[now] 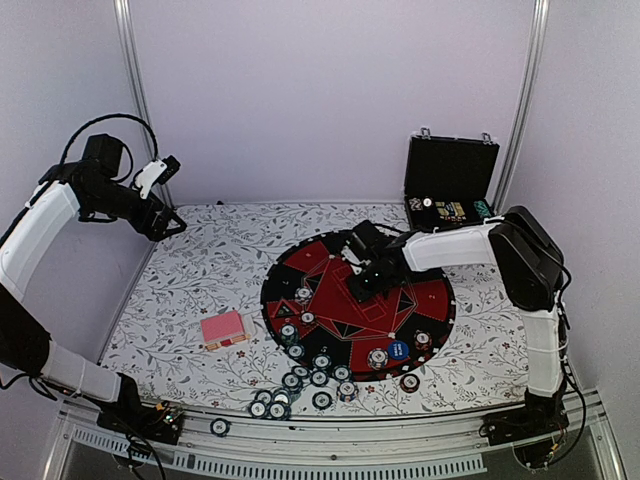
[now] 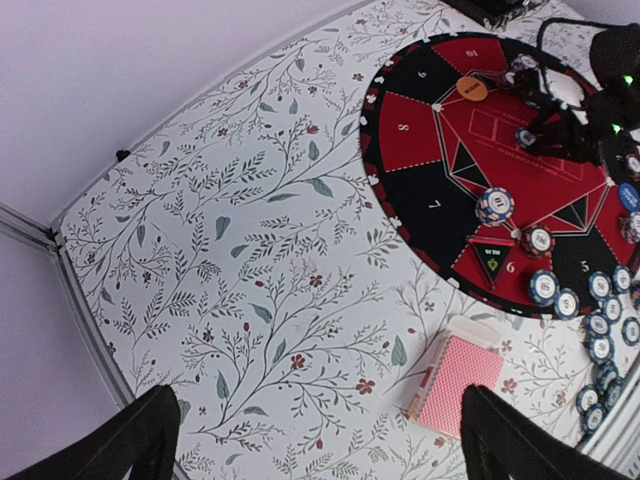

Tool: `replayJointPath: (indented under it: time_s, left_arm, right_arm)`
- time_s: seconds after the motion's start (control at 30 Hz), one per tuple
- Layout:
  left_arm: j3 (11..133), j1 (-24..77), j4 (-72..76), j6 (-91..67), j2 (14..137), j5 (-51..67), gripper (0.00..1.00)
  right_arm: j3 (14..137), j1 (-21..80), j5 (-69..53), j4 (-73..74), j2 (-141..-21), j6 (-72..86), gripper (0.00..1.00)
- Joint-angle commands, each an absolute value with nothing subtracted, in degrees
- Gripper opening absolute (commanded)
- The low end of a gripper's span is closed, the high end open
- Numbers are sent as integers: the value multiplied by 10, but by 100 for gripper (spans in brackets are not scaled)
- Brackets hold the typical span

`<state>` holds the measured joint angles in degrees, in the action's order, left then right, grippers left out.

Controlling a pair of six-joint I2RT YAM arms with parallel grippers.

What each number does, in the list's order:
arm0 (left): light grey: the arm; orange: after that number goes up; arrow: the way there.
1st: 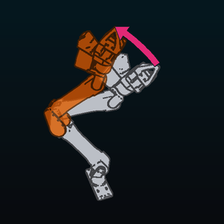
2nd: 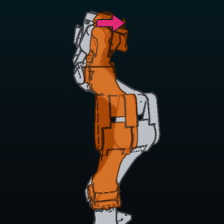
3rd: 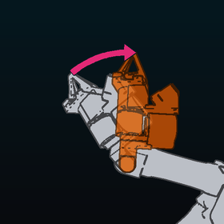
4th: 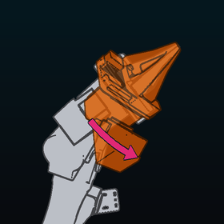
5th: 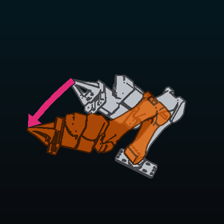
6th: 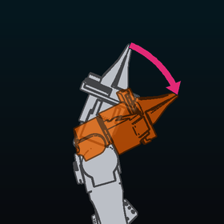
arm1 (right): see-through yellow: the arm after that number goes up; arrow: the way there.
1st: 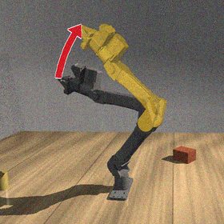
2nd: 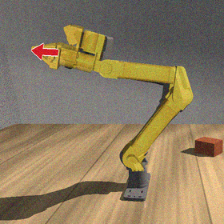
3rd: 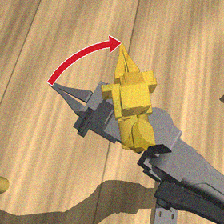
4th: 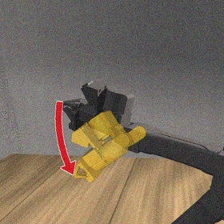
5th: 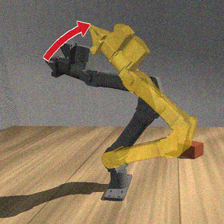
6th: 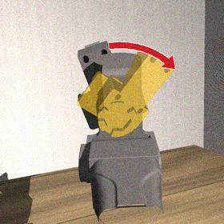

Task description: Distribute texas hold em gaming equipment

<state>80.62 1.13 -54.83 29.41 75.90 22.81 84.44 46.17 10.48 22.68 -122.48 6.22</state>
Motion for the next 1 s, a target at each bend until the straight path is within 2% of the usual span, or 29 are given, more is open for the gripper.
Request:
replayJointPath:
  time_s: [0.0, 0.4, 0.6, 0.77, 0.97]
  left_arm:
    - [813, 17, -552, 300, 761, 229, 100]
    - [813, 17, -553, 300, 760, 227, 100]
    - [811, 17, -553, 299, 761, 230, 100]
    - [813, 17, -554, 298, 759, 230, 100]
    - [808, 17, -554, 297, 759, 230, 100]
  right_arm:
    - [822, 401, 148, 243, -1217, 58, 34]
    - [846, 341, 172, 244, -1218, 48, 32]
    - [845, 342, 154, 253, -1199, 54, 54]
    - [842, 364, 148, 265, -1146, 60, 61]
    - [826, 453, 100, 305, -1085, 69, 72]
